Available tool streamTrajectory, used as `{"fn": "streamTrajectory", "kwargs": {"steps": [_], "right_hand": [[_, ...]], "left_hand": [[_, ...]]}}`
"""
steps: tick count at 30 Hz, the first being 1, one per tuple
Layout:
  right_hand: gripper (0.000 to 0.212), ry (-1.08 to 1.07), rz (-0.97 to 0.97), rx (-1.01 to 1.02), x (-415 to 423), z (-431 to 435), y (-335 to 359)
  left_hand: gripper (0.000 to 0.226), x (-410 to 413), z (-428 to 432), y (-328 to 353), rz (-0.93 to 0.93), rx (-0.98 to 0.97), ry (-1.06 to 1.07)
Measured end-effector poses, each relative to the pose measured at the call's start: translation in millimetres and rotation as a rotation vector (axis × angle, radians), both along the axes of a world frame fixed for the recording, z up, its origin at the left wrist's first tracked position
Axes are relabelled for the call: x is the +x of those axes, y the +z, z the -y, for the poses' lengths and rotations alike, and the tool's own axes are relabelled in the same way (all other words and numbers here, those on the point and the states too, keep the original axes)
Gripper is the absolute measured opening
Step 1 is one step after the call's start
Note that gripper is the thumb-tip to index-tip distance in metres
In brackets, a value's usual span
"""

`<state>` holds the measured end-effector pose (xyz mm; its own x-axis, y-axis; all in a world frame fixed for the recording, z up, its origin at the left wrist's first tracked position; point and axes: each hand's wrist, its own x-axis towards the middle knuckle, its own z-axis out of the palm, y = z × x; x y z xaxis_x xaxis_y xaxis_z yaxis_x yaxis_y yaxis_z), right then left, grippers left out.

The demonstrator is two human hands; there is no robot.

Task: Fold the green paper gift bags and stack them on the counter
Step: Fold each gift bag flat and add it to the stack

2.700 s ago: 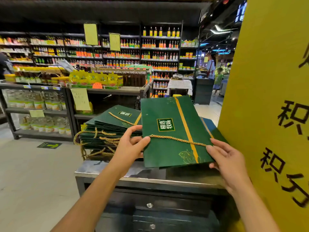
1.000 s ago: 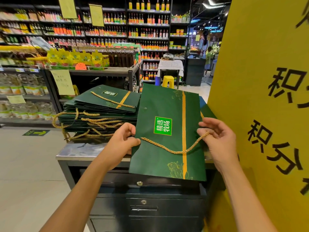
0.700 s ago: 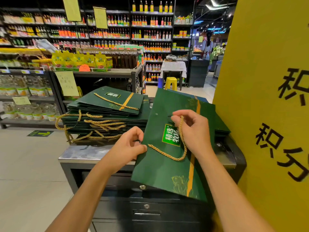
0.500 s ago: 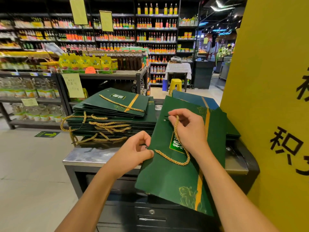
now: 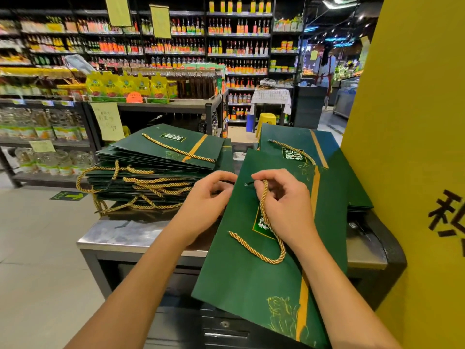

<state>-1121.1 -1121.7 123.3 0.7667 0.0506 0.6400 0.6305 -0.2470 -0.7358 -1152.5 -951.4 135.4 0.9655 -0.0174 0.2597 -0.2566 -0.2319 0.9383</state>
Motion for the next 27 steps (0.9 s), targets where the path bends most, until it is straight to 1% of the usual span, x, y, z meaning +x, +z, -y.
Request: {"fn": "streamTrajectory", "kwargs": {"steps": [2, 6, 18, 27], "right_hand": [[0.016, -0.006, -0.006, -0.001, 0.7, 0.0, -1.0], [0.013, 0.027, -0.050, 0.080, 1.3, 0.3, -2.5], [0.013, 0.030, -0.023, 0.088, 3.9, 1.2, -5.5], [0.014, 0.018, -0.011, 0.087, 2.3, 0.4, -6.8]], "left_hand": [[0.021, 0.4, 2.5, -5.2, 0.021, -0.023, 0.007], [0.026, -0.1, 6.1, -7.7, 0.063, -0.030, -0.011], [0.025, -4.0, 4.4, -7.7, 0.058, -0.083, -0.090], [0.026, -3.4, 1.7, -11.5, 0.074, -0.061, -0.115]]}}
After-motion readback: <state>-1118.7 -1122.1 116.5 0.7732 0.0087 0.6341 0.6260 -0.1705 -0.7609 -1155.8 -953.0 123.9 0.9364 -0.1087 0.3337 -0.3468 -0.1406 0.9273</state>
